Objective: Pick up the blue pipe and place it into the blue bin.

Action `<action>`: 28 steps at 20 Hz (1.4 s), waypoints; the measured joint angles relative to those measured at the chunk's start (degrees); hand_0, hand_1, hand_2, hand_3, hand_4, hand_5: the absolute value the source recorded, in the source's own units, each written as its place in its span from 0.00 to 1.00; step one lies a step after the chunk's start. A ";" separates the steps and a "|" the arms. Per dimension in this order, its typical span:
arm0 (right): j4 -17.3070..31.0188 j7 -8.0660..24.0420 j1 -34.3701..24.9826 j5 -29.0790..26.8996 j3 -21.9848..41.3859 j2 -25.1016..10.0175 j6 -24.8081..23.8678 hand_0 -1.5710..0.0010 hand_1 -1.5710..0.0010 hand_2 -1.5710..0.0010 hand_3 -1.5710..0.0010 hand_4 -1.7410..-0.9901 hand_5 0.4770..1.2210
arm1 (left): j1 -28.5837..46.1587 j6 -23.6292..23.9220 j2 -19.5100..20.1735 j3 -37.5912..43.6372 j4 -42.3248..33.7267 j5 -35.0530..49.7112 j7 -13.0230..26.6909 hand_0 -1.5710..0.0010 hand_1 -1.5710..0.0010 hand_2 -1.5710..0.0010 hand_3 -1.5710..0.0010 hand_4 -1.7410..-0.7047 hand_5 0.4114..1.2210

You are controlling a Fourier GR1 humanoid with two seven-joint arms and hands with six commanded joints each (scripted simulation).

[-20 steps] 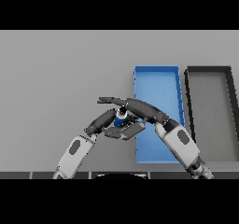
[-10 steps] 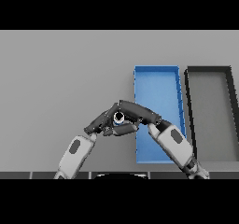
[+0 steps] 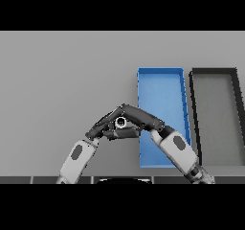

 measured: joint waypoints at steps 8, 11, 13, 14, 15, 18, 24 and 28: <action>-1.25 4.87 -0.30 1.46 0.20 2.05 -1.24 0.00 0.00 0.00 0.00 0.00 0.99 | -0.09 -4.78 1.48 0.62 -0.13 -2.95 2.70 0.84 0.86 0.86 0.88 0.70 0.54; -0.85 3.55 -0.33 2.81 0.36 2.41 -1.24 0.00 0.00 0.00 0.00 0.00 1.00 | 0.68 -5.28 1.81 1.10 -0.41 -1.57 5.02 0.92 0.93 0.93 0.94 0.74 0.29; -1.19 3.38 -0.11 2.77 0.53 2.96 -1.61 0.00 0.00 0.00 0.00 0.00 1.00 | 1.09 -5.32 1.41 1.38 -0.51 -0.45 7.68 0.95 0.95 0.95 0.96 0.75 0.19; -0.67 3.04 0.07 2.08 0.24 3.30 -1.60 0.00 0.00 0.00 0.00 0.00 1.00 | 0.25 -4.72 1.26 1.54 -0.43 -0.97 8.16 0.96 0.96 0.96 0.97 0.76 0.16; -0.67 3.26 -0.44 1.21 -0.34 3.54 -1.85 0.00 0.00 0.00 0.00 0.00 1.00 | 0.87 -4.37 1.51 1.10 -0.15 -2.01 7.81 0.97 0.97 0.97 0.97 0.77 0.13; -1.77 4.36 -0.32 -4.38 -2.33 4.02 -2.20 0.00 0.00 0.00 0.00 0.00 1.00 | 0.98 -4.00 1.28 0.55 0.28 -2.92 7.40 0.98 0.98 0.99 0.99 0.79 0.09; -2.80 12.66 -11.64 -17.18 -9.97 3.36 -8.89 0.00 0.00 0.00 0.00 0.00 1.00 | -0.03 -4.21 1.11 0.50 0.30 -2.79 8.53 1.00 1.00 1.00 1.00 0.81 0.04; 2.38 11.21 -22.89 -23.07 -17.58 -1.11 -10.46 0.00 0.00 0.00 0.00 0.00 1.00 | 1.04 -4.57 1.57 0.64 -0.20 -2.32 9.50 1.00 1.00 1.00 1.00 0.81 0.03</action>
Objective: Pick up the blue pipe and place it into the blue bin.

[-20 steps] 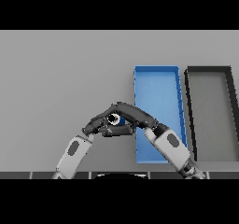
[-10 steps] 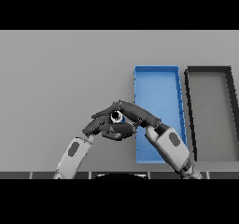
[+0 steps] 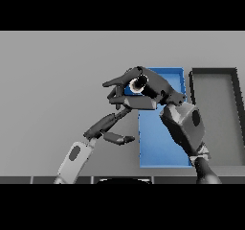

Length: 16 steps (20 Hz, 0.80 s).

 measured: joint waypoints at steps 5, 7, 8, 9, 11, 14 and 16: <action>8.36 -0.52 -6.34 4.35 -7.80 -7.50 -5.05 0.00 0.00 0.00 0.00 0.00 1.00 | -0.84 0.11 0.62 0.76 0.73 -0.33 0.54 1.00 1.00 1.00 1.00 0.82 0.01; 12.08 -0.73 -5.52 5.23 -9.96 -9.54 -4.70 0.00 0.00 0.00 0.00 0.00 1.00 | -0.55 -0.07 0.35 0.56 0.11 0.13 0.36 1.00 1.00 1.00 1.00 0.82 0.00; 13.66 -1.35 -4.94 6.23 -10.76 -10.90 -3.77 0.00 0.00 0.00 0.00 0.00 1.00 | -0.61 -0.12 0.61 0.68 0.33 0.00 0.09 1.00 1.00 1.00 1.00 0.83 0.00; 15.26 -1.30 -3.84 7.31 -11.73 -12.40 -3.48 0.00 0.00 0.00 0.00 0.00 1.00 | -0.39 -0.06 0.57 0.47 0.12 -0.15 -0.34 1.00 1.00 1.00 1.00 0.83 0.00; 16.30 -0.74 -0.77 7.48 -12.61 -13.47 -3.05 0.00 0.00 0.00 0.00 0.00 1.00 | 0.32 0.24 1.42 0.30 -0.60 -0.95 -1.26 1.00 1.00 1.00 1.00 0.84 0.00; 14.62 0.54 6.16 7.05 -13.91 -14.28 -3.78 0.00 0.00 0.00 0.00 0.00 1.00 | 0.43 0.39 1.18 -0.15 -0.47 -1.39 -0.93 1.00 1.00 1.00 1.00 0.85 0.01; 13.28 1.25 11.36 7.60 -13.70 -14.25 -3.42 0.00 0.00 0.00 0.00 0.00 1.00 | -0.54 0.53 1.23 0.36 0.66 -1.56 -0.73 1.00 1.00 1.00 1.00 0.84 0.01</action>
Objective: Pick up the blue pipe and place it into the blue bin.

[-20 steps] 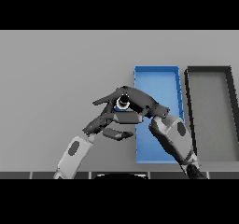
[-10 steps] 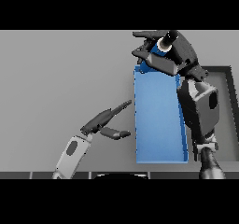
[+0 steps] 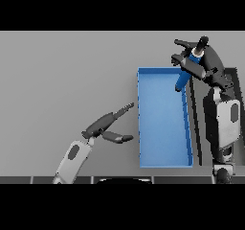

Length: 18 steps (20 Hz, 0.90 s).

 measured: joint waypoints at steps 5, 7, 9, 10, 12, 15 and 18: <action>-5.41 2.02 12.65 1.42 1.82 -0.05 -3.84 0.00 0.00 0.00 0.00 0.00 1.00 | 2.25 -0.61 -0.11 -0.65 -1.20 1.03 -0.37 1.00 1.00 1.00 1.00 0.83 0.02; -6.76 2.02 16.61 1.44 5.03 -2.11 -7.49 0.00 0.00 0.00 0.00 0.00 1.00 | 2.52 -0.18 -0.07 -0.65 -1.98 0.93 0.34 1.00 1.00 1.00 1.00 0.83 0.02; -7.02 2.01 19.19 0.61 10.03 -5.82 -13.49 0.00 0.00 0.00 0.04 0.00 1.00 | 2.01 -0.44 0.04 -0.53 -2.30 1.30 0.57 1.00 1.00 1.00 1.00 0.82 0.01; -7.09 2.01 20.54 0.09 11.93 -7.53 -16.30 0.00 0.00 0.00 0.03 0.00 1.00 | 2.20 -0.88 0.32 -0.30 -2.33 1.86 0.51 1.00 1.00 1.00 1.00 0.82 0.01; -7.05 1.97 21.97 -1.59 16.36 -10.13 -21.47 0.00 0.00 0.00 0.28 0.00 1.00 | 2.44 -0.80 0.27 -0.70 -2.39 1.45 0.81 1.00 1.00 1.00 1.00 0.83 0.01; -4.69 1.99 22.43 -3.22 23.79 -15.56 -26.94 0.00 0.01 0.00 0.46 0.00 1.00 | 2.95 -0.37 0.43 -1.09 -2.93 0.76 -0.19 1.00 1.00 1.00 1.00 0.83 0.01; -0.89 1.98 18.92 -9.97 33.81 -21.71 -33.58 0.40 0.46 0.45 0.68 0.32 1.00 | 2.68 -0.47 0.16 -1.21 -3.19 0.96 1.16 1.00 1.00 1.00 1.00 0.83 0.01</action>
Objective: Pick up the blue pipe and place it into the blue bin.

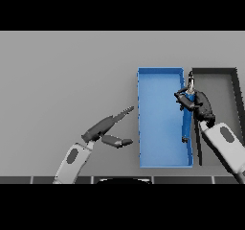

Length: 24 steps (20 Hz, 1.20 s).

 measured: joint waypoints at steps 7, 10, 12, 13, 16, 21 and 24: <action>2.65 -1.11 -10.46 -6.74 17.66 -9.86 5.23 0.87 0.89 0.89 0.93 0.84 0.67 | -0.06 0.23 -0.38 0.05 0.06 0.17 -0.13 1.00 1.00 1.00 1.00 0.83 0.02; 3.33 0.06 -11.80 -7.01 20.47 -10.70 6.29 0.94 0.94 0.94 0.97 0.89 0.53 | 0.08 0.36 -0.37 -0.11 0.26 -0.21 0.05 1.00 1.00 1.00 1.00 0.83 0.02; 3.94 0.06 -12.38 -7.09 21.68 -10.63 6.56 0.96 0.96 0.96 0.98 0.91 0.46 | -0.06 0.42 -0.41 -0.17 0.37 -0.38 0.31 1.00 1.00 1.00 1.00 0.83 0.02; 4.14 0.06 -12.57 -6.73 22.55 -10.71 6.79 0.97 0.97 0.97 0.98 0.92 0.42 | 0.11 0.30 -0.38 -0.24 0.10 -0.24 0.14 1.00 1.00 1.00 1.00 0.83 0.02; 4.58 0.06 -14.08 -6.54 25.31 -11.43 7.07 0.98 0.98 0.98 0.99 0.94 0.32 | -0.64 0.51 -0.43 0.07 0.84 -0.50 0.33 1.00 1.00 1.00 1.00 0.82 0.02; 5.14 -0.07 -15.98 -6.37 27.98 -11.91 7.39 0.99 0.99 0.99 1.00 0.96 0.25 | -0.22 0.31 0.01 0.23 0.61 -0.29 -0.51 1.00 1.00 1.00 1.00 0.83 0.02; 5.15 0.06 -16.07 -7.13 28.19 -12.11 7.85 1.00 1.00 1.00 1.00 0.96 0.24 | 0.26 0.45 0.15 0.18 -0.10 -0.23 -0.65 1.00 1.00 1.00 1.00 0.83 0.02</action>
